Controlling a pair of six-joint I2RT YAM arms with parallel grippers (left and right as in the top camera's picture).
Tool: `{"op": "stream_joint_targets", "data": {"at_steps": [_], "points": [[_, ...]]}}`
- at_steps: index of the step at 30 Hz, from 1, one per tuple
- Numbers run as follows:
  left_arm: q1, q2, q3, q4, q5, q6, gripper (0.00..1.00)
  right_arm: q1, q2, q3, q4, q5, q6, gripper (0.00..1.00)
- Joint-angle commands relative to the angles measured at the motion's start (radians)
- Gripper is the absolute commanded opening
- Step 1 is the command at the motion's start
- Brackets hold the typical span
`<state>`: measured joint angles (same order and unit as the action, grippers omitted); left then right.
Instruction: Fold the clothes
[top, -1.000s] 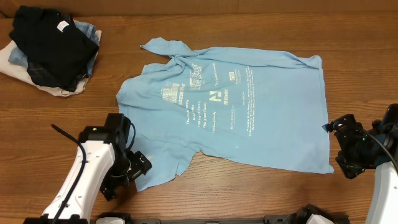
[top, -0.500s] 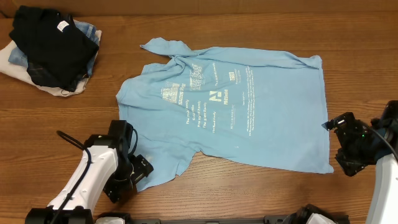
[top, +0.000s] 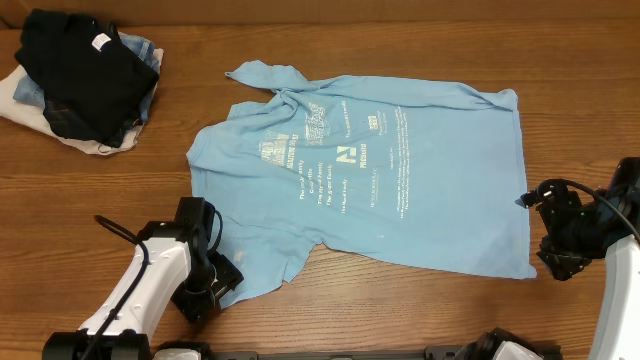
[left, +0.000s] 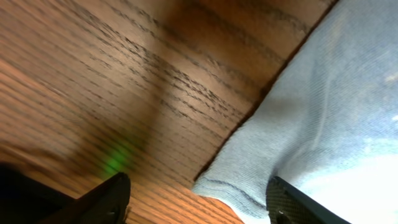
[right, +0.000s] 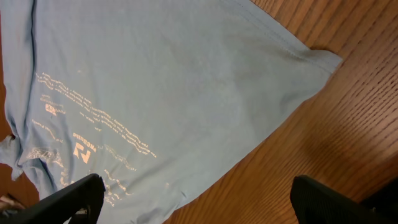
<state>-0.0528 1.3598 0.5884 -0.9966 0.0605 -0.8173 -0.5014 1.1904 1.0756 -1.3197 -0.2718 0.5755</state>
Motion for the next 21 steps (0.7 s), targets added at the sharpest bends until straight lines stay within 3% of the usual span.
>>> {"op": "stream_joint_targets", "data": {"at_steps": [1,8,15,16,17,18,21], "points": [[-0.006,0.010,-0.016,0.020,0.022,-0.047,0.75,0.005,0.000,0.023,0.005,0.008,-0.004,1.00],[-0.006,0.010,-0.050,0.111,0.080,-0.087,0.78,0.005,0.000,0.023,0.006,0.008,-0.004,1.00],[-0.006,0.010,-0.083,0.143,0.087,-0.108,0.72,0.005,0.000,0.023,0.006,0.009,-0.004,1.00],[-0.006,0.010,-0.083,0.143,0.087,-0.108,0.66,0.005,0.000,0.023,0.006,0.009,-0.004,1.00],[-0.006,0.010,-0.083,0.143,0.087,-0.108,0.49,0.005,0.000,0.023,0.010,0.009,-0.004,1.00],[-0.006,0.010,-0.083,0.142,0.087,-0.107,0.39,0.005,0.000,0.023,0.011,0.011,-0.004,1.00],[-0.006,0.010,-0.083,0.140,0.090,-0.107,0.15,0.005,0.000,0.023,0.018,0.054,0.000,1.00]]}}
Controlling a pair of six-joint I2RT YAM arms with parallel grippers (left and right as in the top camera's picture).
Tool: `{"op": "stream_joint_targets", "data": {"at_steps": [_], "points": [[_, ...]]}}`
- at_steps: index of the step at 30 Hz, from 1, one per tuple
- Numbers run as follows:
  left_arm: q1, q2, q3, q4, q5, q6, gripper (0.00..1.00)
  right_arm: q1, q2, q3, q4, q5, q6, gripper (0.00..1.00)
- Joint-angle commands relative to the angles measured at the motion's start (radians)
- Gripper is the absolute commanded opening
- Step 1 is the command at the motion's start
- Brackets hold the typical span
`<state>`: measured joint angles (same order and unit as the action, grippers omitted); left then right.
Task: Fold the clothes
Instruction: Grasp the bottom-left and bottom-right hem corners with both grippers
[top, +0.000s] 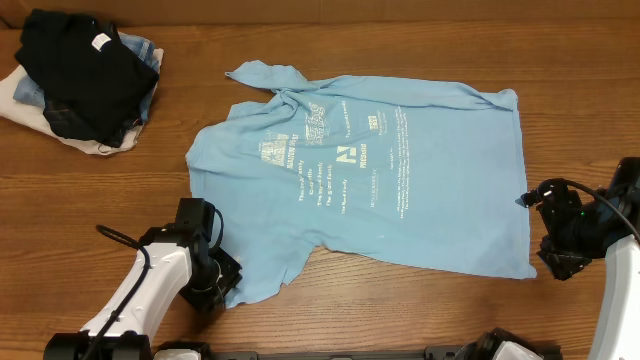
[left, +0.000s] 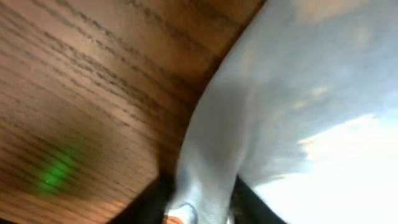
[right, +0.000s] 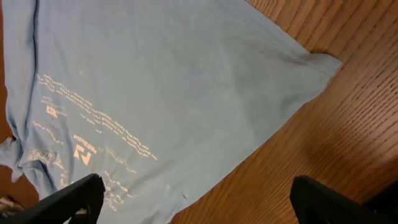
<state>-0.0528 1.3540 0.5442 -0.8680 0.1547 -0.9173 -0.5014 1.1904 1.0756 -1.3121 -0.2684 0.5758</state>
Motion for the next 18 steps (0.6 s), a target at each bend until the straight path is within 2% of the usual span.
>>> {"op": "stream_joint_targets", "data": {"at_steps": [1,2,10,16,18], "points": [[-0.006,0.016,-0.039,0.010,-0.004,-0.007,0.10,0.005,0.000,0.023,0.013,0.069,0.001,1.00],[-0.006,0.016,-0.039,0.009,0.000,-0.007,0.04,0.005,0.002,0.023,0.013,0.090,0.006,1.00],[-0.006,0.016,-0.039,0.017,0.050,-0.007,0.04,0.005,0.027,-0.052,0.014,0.110,0.101,1.00],[-0.006,0.016,-0.039,0.017,0.049,-0.006,0.04,0.005,0.090,-0.162,0.090,0.112,0.110,1.00],[-0.006,0.016,-0.039,0.017,0.049,-0.006,0.04,-0.004,0.121,-0.193,0.109,0.154,0.164,1.00]]}}
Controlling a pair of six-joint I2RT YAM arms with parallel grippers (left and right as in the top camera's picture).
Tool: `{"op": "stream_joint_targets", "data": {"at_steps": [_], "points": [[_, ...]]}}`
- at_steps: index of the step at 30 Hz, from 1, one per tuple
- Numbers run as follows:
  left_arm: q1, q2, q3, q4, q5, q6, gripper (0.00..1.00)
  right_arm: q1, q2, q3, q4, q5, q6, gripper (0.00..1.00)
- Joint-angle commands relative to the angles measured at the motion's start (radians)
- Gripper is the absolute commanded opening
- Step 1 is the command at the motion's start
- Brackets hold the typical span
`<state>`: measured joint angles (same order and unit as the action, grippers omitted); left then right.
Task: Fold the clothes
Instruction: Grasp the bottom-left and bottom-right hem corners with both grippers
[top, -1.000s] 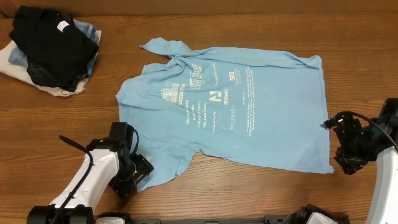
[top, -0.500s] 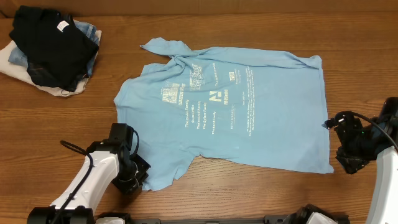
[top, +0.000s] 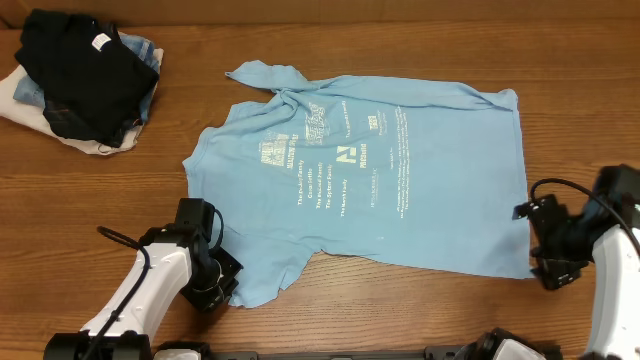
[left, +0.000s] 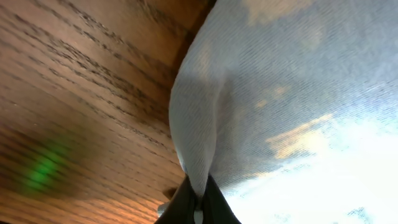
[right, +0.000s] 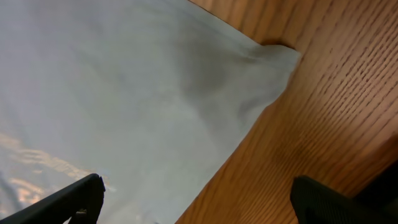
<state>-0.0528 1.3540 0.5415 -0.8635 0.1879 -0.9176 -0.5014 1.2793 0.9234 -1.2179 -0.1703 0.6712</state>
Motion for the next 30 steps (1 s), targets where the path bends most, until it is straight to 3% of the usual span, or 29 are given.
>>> {"op": "stream_joint_targets", "data": {"at_steps": [1,5,14,27,30], "points": [[-0.006,0.016,-0.036,0.012,0.016,-0.006,0.04,-0.011,0.047,-0.048,0.016,0.091,0.114,1.00],[-0.006,0.016,-0.036,0.011,0.016,-0.002,0.04,-0.045,0.074,-0.068,0.034,0.159,0.193,1.00],[-0.006,0.016,-0.036,0.011,0.016,0.001,0.04,-0.112,0.074,-0.209,0.214,0.195,0.194,1.00],[-0.006,0.016,-0.036,0.011,0.020,0.001,0.04,-0.112,0.075,-0.241,0.273,0.201,0.193,1.00],[-0.006,0.016,-0.036,0.012,0.020,0.001,0.04,-0.112,0.075,-0.289,0.324,0.199,0.194,0.82]]}}
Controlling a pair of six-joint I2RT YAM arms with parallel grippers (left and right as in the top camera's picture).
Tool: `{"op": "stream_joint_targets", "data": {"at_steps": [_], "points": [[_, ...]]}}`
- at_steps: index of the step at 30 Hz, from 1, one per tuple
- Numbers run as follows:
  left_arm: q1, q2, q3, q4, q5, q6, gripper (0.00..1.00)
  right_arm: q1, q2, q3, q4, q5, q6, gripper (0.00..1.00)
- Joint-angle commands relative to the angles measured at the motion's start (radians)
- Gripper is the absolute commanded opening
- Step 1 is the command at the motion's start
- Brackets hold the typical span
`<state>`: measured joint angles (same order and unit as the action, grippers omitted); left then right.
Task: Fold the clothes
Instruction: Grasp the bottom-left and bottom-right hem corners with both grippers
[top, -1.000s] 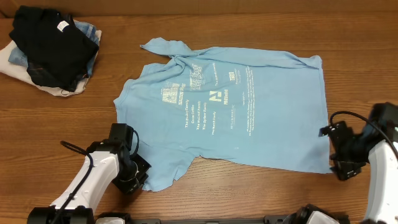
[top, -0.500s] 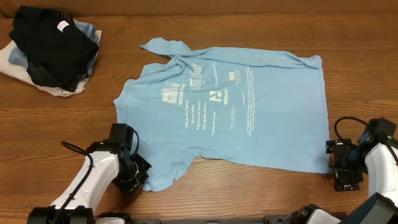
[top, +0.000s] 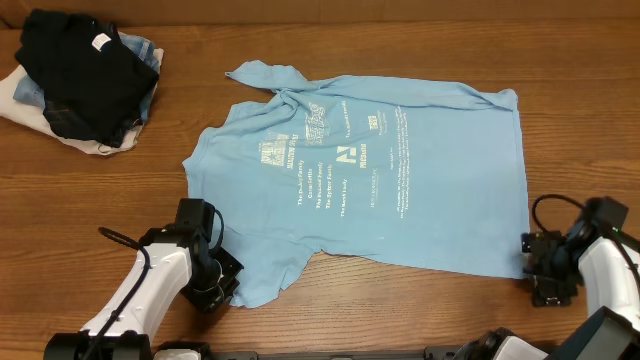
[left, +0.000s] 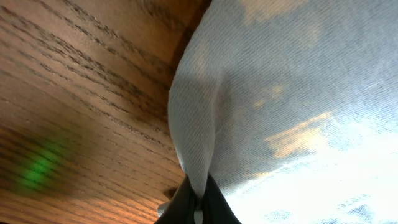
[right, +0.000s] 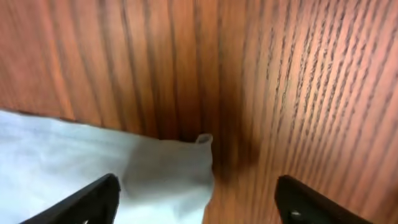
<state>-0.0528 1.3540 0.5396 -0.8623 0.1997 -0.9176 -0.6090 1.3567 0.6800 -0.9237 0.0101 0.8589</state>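
Observation:
A light blue T-shirt (top: 370, 170) with white print lies spread flat on the wooden table (top: 400, 40), collar toward the left. My left gripper (top: 222, 285) is shut on the shirt's near sleeve hem; in the left wrist view the cloth (left: 249, 93) rises pinched from the closed fingers (left: 198, 202). My right gripper (top: 535, 270) stands open low over the table at the shirt's near right bottom corner (right: 180, 162), its fingertips wide apart, one over cloth and one over bare wood.
A pile of dark, blue and white clothes (top: 75, 80) sits at the far left corner. The table's front edge (top: 400, 345) runs just behind both arms.
My right gripper has dropped lower and closer to the shirt's near right corner, still open. The left gripper stays shut on the sleeve hem, unmoved.
At first both grippers were open, the left beside the near sleeve and the right off the shirt's bottom corner. Then the left closed on the sleeve hem. The right edged in toward the corner and now straddles it low over the table.

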Motion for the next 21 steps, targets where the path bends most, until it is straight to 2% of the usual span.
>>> {"op": "stream_joint_targets", "data": {"at_steps": [1,5,9,16,17,21], "points": [[-0.006,0.016,-0.034,0.010,0.008,0.001,0.04,-0.005,-0.002,-0.055,0.037,-0.001,0.006,0.82],[-0.006,0.016,-0.034,0.010,0.009,0.005,0.04,-0.005,-0.002,-0.056,0.030,-0.004,0.006,0.83],[-0.006,0.016,-0.034,0.011,0.008,0.005,0.04,-0.005,-0.002,-0.064,0.028,-0.008,0.006,0.75],[-0.006,0.016,-0.034,0.010,0.008,0.006,0.05,-0.005,0.000,-0.080,0.034,-0.011,0.018,0.42],[-0.006,0.016,-0.034,0.010,0.008,0.006,0.04,-0.005,0.000,-0.080,0.034,-0.012,0.032,0.30],[-0.006,0.016,-0.034,0.010,0.016,0.023,0.04,-0.005,0.000,-0.080,0.037,-0.012,0.036,0.13]]}}
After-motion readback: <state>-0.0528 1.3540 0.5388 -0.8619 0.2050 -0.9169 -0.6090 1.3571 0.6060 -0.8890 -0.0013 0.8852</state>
